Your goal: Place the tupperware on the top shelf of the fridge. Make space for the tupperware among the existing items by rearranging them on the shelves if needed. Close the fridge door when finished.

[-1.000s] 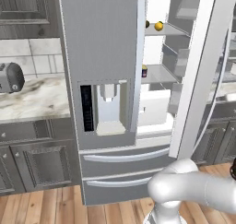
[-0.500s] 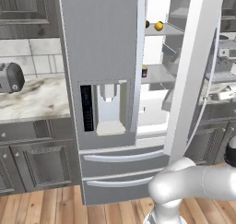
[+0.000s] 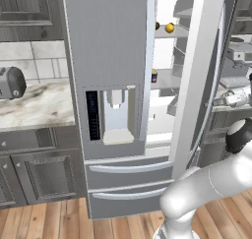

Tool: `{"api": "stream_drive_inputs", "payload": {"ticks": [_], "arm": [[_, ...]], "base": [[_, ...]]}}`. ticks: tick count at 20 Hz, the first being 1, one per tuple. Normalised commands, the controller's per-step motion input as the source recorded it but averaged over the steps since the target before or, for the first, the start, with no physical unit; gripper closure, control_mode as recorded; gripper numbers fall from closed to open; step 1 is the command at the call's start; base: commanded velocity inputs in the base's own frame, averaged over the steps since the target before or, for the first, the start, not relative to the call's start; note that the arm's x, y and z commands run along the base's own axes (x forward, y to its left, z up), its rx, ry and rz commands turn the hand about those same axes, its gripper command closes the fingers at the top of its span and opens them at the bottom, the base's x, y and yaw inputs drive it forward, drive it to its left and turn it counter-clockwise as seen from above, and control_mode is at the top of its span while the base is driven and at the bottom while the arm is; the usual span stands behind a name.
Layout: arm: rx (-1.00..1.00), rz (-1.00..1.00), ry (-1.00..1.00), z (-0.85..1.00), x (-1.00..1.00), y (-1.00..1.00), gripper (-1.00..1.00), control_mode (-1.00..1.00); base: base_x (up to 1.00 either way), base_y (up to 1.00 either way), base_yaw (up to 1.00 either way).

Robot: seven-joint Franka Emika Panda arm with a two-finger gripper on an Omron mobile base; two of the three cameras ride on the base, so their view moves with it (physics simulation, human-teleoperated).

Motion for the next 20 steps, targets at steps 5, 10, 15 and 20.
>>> {"api": "stream_drive_inputs", "payload": {"ticks": [5, 10, 15, 20], "arm": [[0.00, -0.45, -0.16, -0.52, 0.88, 1.00, -1.00, -1.00], [0.00, -0.52, -0.19, -0.56, 0.84, 1.00, -1.00, -1.00], [-0.09, -0.58, -0.23, -0.43, 0.83, 1.00, -1.00, -1.00], [-0.15, -0.58, -0.17, 0.01, 0.97, 0.97, -1.00, -1.00]], "base": [[0.00, 0.00, 0.00], [0.00, 0.00, 0.00], [0.00, 0.00, 0.00], [0.00, 0.00, 0.00]]}}
